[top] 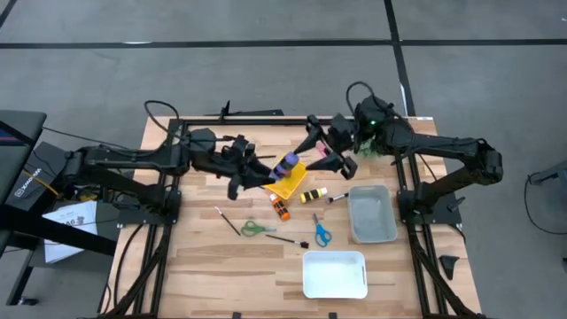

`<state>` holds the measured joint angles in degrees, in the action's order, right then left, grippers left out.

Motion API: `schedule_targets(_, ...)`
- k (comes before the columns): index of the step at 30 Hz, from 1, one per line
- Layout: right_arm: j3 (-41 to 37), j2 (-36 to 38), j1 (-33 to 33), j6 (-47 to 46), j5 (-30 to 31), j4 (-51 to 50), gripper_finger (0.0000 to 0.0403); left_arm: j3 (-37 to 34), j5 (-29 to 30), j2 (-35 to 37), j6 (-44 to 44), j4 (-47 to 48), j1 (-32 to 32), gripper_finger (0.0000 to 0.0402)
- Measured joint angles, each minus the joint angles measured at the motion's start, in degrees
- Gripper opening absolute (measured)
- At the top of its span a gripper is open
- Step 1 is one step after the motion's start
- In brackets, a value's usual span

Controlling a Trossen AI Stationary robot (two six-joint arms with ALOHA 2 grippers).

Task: Pick & Place Paint Supplies
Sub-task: Put the violet paint bottle into the yellow bin

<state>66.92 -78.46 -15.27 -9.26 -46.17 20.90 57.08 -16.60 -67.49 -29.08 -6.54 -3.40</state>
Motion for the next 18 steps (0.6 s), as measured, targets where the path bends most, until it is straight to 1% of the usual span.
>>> schedule_targets(4,0.00,-0.04,1.72,9.19,3.70,-3.63,0.0240,-0.07,-1.31,-0.08,-1.98,1.76,1.68,0.0103)
schedule_targets(7,0.00,-0.07,2.96,13.42,5.76,-4.94,0.0240,-0.07,-1.44,-0.40,-3.15,1.66,2.94,0.0103)
schedule_targets(11,0.00,-0.07,4.11,15.56,5.72,-7.10,0.0240,-0.07,-1.42,-1.09,-4.71,1.82,4.14,0.0103)
schedule_targets(18,0.00,-0.39,6.18,15.87,5.63,-9.93,0.0240,-0.04,-1.26,-1.84,-5.97,2.41,4.21,0.0102)
